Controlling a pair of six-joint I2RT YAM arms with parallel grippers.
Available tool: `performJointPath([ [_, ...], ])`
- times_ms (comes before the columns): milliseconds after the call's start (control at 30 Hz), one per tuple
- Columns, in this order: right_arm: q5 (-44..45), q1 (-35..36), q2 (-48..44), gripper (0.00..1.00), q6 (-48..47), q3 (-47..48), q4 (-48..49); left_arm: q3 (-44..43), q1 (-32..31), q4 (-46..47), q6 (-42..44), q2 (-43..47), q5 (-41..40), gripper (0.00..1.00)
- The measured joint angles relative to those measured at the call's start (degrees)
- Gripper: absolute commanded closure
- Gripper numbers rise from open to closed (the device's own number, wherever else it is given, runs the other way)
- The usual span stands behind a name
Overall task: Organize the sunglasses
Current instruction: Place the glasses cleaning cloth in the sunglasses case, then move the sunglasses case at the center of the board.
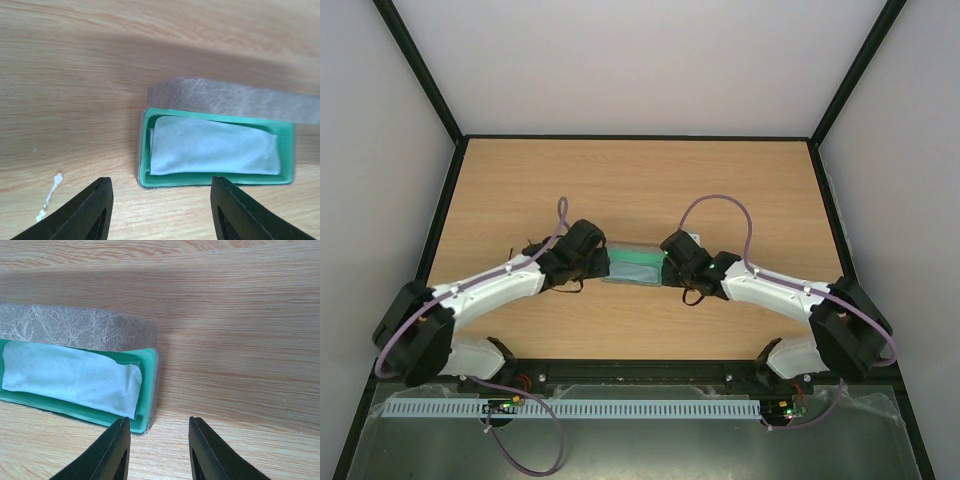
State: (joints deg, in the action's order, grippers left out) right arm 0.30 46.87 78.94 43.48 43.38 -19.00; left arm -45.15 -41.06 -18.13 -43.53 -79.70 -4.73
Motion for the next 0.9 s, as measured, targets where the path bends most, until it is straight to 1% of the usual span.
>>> performJointPath([
  [100,-0.5,-0.2,-0.1,0.67,0.0,0.0,0.0,0.2,0.2,-1.4,-0.6,4.4,-0.5,0.46],
  [167,-1.0,-0.3,-0.1,0.68,0.0,0.0,0.0,0.8,0.7,-2.1,-0.9,6.4,-0.8,0.52],
  [233,-1.5,-0.3,-0.1,0.68,0.0,0.0,0.0,1.7,1.0,-2.6,-1.3,7.3,-0.9,0.56],
  [300,-1.7,-0.3,-0.2,0.68,0.0,0.0,0.0,3.2,1.2,-3.1,-1.7,7.8,-0.8,0.57],
  [433,-2.4,-0.4,-2.6,0.67,0.0,-0.8,0.0,6.5,1.2,-4.8,-2.5,10.3,-0.6,0.54],
  [567,-5.8,-0.4,-6.9,0.67,0.5,-3.1,0.0,7.3,1.2,-7.8,-3.5,16.2,-0.6,0.51],
  [633,-7.8,-0.4,-7.6,0.67,0.7,-3.7,0.6,7.2,1.2,-8.9,-3.9,18.9,-0.7,0.50],
  [767,-10.5,1.1,-7.4,0.65,1.4,-4.5,2.6,6.7,1.2,-12.0,-4.7,22.8,-0.7,0.47],
  [900,-11.3,6.8,-2.9,0.64,0.9,-1.5,3.4,4.9,1.4,-16.8,-5.7,28.5,-1.1,0.43],
])
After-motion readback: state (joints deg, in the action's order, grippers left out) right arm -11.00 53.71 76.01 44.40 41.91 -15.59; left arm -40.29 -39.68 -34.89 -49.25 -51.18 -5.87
